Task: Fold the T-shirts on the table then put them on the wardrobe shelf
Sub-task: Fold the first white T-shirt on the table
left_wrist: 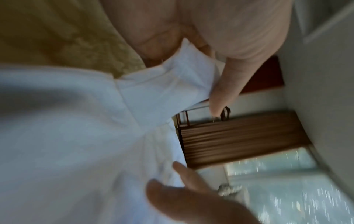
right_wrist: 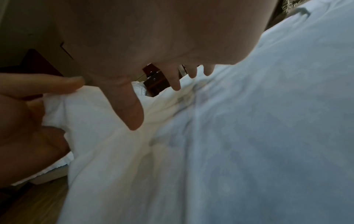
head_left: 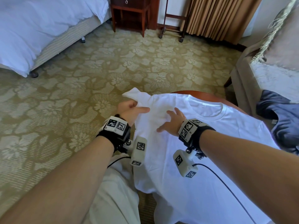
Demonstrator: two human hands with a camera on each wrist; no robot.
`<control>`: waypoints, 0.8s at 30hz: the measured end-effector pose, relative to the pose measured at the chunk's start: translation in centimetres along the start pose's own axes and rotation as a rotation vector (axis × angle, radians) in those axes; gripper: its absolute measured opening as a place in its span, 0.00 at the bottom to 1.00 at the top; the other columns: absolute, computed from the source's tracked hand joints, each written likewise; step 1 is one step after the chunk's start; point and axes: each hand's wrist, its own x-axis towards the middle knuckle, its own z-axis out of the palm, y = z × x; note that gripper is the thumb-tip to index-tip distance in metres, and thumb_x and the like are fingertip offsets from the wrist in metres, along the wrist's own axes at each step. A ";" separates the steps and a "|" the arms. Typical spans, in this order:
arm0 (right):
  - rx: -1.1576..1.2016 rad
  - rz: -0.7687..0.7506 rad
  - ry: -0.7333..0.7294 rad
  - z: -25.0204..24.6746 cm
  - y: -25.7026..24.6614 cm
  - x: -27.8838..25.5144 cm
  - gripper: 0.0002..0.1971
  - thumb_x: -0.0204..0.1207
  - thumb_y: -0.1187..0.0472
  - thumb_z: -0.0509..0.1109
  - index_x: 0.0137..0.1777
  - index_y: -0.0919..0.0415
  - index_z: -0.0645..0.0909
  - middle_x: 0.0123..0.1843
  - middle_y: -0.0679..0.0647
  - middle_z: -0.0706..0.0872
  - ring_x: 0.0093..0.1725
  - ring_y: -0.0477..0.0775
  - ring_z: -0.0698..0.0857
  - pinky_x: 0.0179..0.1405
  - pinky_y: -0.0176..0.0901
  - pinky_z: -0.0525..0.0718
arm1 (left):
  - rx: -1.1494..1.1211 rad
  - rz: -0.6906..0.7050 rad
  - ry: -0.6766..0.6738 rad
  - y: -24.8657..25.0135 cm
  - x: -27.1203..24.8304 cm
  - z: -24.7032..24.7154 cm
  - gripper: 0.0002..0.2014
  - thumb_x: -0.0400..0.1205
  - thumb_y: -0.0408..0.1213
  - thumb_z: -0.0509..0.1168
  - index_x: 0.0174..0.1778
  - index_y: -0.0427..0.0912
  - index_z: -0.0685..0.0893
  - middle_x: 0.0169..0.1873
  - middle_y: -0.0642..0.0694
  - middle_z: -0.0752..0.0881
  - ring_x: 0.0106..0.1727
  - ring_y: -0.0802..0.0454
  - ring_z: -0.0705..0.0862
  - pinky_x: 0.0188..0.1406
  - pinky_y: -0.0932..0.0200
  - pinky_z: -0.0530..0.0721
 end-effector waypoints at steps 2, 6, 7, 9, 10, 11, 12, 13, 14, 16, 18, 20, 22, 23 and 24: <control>0.011 0.027 0.014 -0.4 0.3 -0.2 0.50 0.69 0.40 0.73 0.85 0.46 0.49 0.87 0.49 0.38 0.85 0.56 0.41 0.82 0.65 0.54 | 0.176 0.104 -0.057 0.5 -0.3 1.0 0.24 0.59 0.35 0.83 0.19 0.44 0.70 0.21 0.56 0.73 0.26 0.55 0.70 0.34 0.62 0.69; 0.024 0.093 0.062 -1.6 1.3 -0.7 0.47 0.71 0.42 0.72 0.86 0.49 0.50 0.87 0.51 0.40 0.85 0.58 0.43 0.81 0.63 0.53 | 0.617 0.291 -0.171 1.4 -1.7 3.5 0.17 0.67 0.37 0.81 0.24 0.52 0.78 0.31 0.62 0.81 0.34 0.65 0.78 0.34 0.72 0.74; 0.023 0.124 0.080 -2.1 1.7 -0.8 0.46 0.72 0.44 0.71 0.85 0.50 0.51 0.87 0.52 0.42 0.85 0.59 0.46 0.80 0.63 0.55 | 0.706 0.320 -0.232 1.2 -1.7 4.1 0.14 0.67 0.39 0.81 0.26 0.53 0.81 0.40 0.62 0.86 0.44 0.64 0.83 0.44 0.71 0.77; 0.031 0.197 0.115 -3.0 2.9 -0.8 0.41 0.75 0.48 0.68 0.85 0.53 0.53 0.86 0.55 0.48 0.84 0.61 0.52 0.79 0.62 0.61 | 0.838 0.296 -0.390 0.9 -2.0 5.1 0.08 0.69 0.44 0.80 0.30 0.52 0.86 0.64 0.60 0.85 0.68 0.59 0.80 0.62 0.65 0.72; 0.029 0.230 0.133 -3.5 3.7 -0.8 0.38 0.77 0.50 0.66 0.84 0.55 0.54 0.85 0.57 0.52 0.82 0.62 0.57 0.78 0.62 0.65 | 0.875 0.258 -0.448 0.7 -2.1 5.5 0.07 0.70 0.47 0.79 0.33 0.51 0.88 0.72 0.60 0.79 0.74 0.57 0.75 0.67 0.62 0.69; 0.048 0.274 0.141 -4.1 4.5 -1.0 0.35 0.78 0.52 0.63 0.83 0.57 0.56 0.83 0.58 0.57 0.79 0.64 0.64 0.75 0.62 0.69 | 0.893 0.199 -0.489 0.6 -2.2 6.0 0.08 0.71 0.50 0.78 0.36 0.51 0.89 0.75 0.60 0.76 0.75 0.56 0.73 0.69 0.59 0.68; 0.086 0.308 0.151 -4.5 5.3 -0.9 0.33 0.78 0.54 0.61 0.82 0.59 0.57 0.81 0.59 0.62 0.74 0.65 0.70 0.71 0.61 0.74 | 0.886 0.135 -0.510 0.4 -2.2 6.4 0.09 0.71 0.52 0.77 0.38 0.52 0.90 0.75 0.60 0.76 0.74 0.54 0.74 0.68 0.58 0.70; 0.139 0.340 0.151 -4.9 6.0 -0.9 0.32 0.77 0.56 0.59 0.81 0.60 0.58 0.78 0.60 0.66 0.68 0.64 0.76 0.66 0.59 0.79 | 0.861 0.080 -0.512 0.2 -2.2 6.8 0.11 0.71 0.55 0.77 0.41 0.52 0.90 0.73 0.58 0.79 0.71 0.53 0.77 0.64 0.58 0.72; 0.161 0.359 0.155 -5.2 6.7 -1.1 0.31 0.77 0.57 0.59 0.81 0.61 0.59 0.75 0.61 0.70 0.60 0.63 0.81 0.58 0.55 0.82 | 0.840 0.052 -0.503 0.2 -2.2 7.1 0.12 0.71 0.56 0.76 0.42 0.53 0.90 0.69 0.56 0.81 0.66 0.53 0.80 0.59 0.59 0.74; 0.161 0.394 0.142 -5.8 7.9 -1.4 0.28 0.78 0.58 0.59 0.78 0.64 0.64 0.71 0.62 0.76 0.47 0.59 0.83 0.44 0.48 0.82 | 0.837 0.035 -0.487 0.1 -2.3 7.7 0.13 0.72 0.56 0.75 0.44 0.52 0.90 0.62 0.54 0.85 0.61 0.53 0.82 0.52 0.60 0.76; 0.099 0.383 0.153 -6.1 9.7 -1.5 0.22 0.81 0.59 0.60 0.74 0.65 0.70 0.71 0.62 0.76 0.57 0.61 0.82 0.53 0.51 0.82 | 0.851 0.036 -0.469 0.1 -2.4 8.5 0.12 0.73 0.55 0.75 0.43 0.52 0.89 0.57 0.54 0.86 0.57 0.53 0.83 0.49 0.61 0.77; -0.004 0.419 0.125 -6.5 11.1 -2.4 0.19 0.83 0.58 0.60 0.72 0.63 0.72 0.70 0.61 0.76 0.66 0.63 0.79 0.64 0.52 0.79 | 0.829 0.052 -0.431 0.2 -2.6 9.4 0.09 0.74 0.52 0.75 0.41 0.51 0.89 0.50 0.53 0.87 0.51 0.54 0.84 0.45 0.62 0.78; 0.132 0.470 0.177 -6.9 13.4 -3.1 0.24 0.80 0.53 0.61 0.73 0.63 0.71 0.68 0.62 0.76 0.64 0.64 0.79 0.63 0.53 0.79 | 0.766 0.057 -0.374 0.4 -3.0 10.8 0.07 0.75 0.49 0.75 0.40 0.50 0.89 0.45 0.52 0.88 0.45 0.55 0.84 0.43 0.62 0.80; 0.211 0.513 0.205 -6.8 15.4 -2.6 0.28 0.77 0.51 0.61 0.74 0.64 0.70 0.67 0.62 0.76 0.62 0.65 0.80 0.63 0.54 0.78 | 0.729 0.052 -0.358 0.5 -3.3 11.8 0.07 0.75 0.48 0.75 0.40 0.50 0.89 0.43 0.51 0.88 0.45 0.55 0.85 0.43 0.61 0.81; 0.259 0.545 0.221 -7.0 17.3 -2.9 0.31 0.76 0.50 0.59 0.76 0.65 0.69 0.68 0.63 0.76 0.63 0.66 0.80 0.64 0.54 0.78 | 0.687 0.040 -0.350 0.6 -3.6 12.9 0.06 0.75 0.47 0.75 0.40 0.49 0.90 0.41 0.51 0.88 0.44 0.54 0.85 0.43 0.61 0.81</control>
